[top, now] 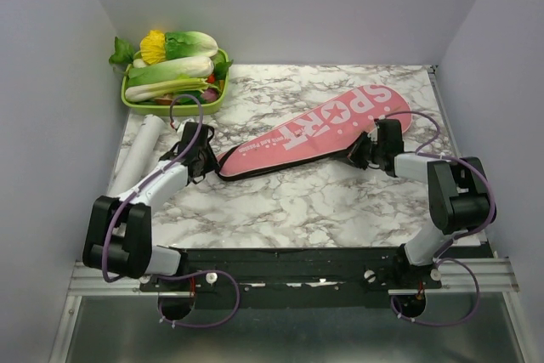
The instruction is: Pack up the badminton gear
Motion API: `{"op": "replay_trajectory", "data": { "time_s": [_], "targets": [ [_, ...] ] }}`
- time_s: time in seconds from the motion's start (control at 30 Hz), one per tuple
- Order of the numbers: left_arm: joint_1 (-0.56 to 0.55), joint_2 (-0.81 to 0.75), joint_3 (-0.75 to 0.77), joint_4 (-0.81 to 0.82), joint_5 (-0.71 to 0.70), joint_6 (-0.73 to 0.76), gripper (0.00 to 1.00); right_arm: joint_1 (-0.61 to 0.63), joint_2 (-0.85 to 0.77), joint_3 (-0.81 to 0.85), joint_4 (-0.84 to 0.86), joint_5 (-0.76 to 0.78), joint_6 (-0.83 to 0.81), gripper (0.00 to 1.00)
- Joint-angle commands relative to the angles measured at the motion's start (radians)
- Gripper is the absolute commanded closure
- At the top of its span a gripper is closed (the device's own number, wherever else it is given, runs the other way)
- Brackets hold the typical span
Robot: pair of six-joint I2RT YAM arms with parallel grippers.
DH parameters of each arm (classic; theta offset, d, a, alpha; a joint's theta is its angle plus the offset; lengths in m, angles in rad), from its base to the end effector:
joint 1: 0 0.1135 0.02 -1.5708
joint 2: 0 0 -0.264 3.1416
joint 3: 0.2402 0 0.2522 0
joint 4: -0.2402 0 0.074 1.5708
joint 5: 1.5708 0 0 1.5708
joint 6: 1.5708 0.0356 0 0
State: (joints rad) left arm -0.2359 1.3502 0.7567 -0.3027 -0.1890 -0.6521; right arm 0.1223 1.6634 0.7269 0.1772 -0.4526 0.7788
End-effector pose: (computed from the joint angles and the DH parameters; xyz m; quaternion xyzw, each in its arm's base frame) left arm 0.2611 -0.0559 0.1987 -0.2246 0.9127 -0.0611 0.3358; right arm 0.3106 0.0539 0.1416 0.2048 0.8761 0.3531 0.2565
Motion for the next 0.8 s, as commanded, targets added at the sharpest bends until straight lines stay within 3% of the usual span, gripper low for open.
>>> {"op": "replay_trajectory", "data": {
  "time_s": [0.0,0.37,0.6,0.77],
  "targets": [
    [0.02,0.055,-0.017,0.083,0.039,-0.011,0.5,-0.004,-0.01,0.026,-0.013,-0.054,-0.032,0.99],
    [0.023,0.151,-0.019,0.188,0.066,-0.014,0.51,-0.004,0.048,0.032,0.005,-0.11,-0.056,0.99],
    [0.023,0.175,-0.065,0.238,0.094,-0.024,0.78,-0.003,0.055,0.029,0.005,-0.115,-0.059,0.99],
    [0.011,0.173,-0.109,0.28,0.106,-0.029,0.87,0.017,0.059,0.039,-0.015,-0.107,-0.069,0.99]
  ]
}}
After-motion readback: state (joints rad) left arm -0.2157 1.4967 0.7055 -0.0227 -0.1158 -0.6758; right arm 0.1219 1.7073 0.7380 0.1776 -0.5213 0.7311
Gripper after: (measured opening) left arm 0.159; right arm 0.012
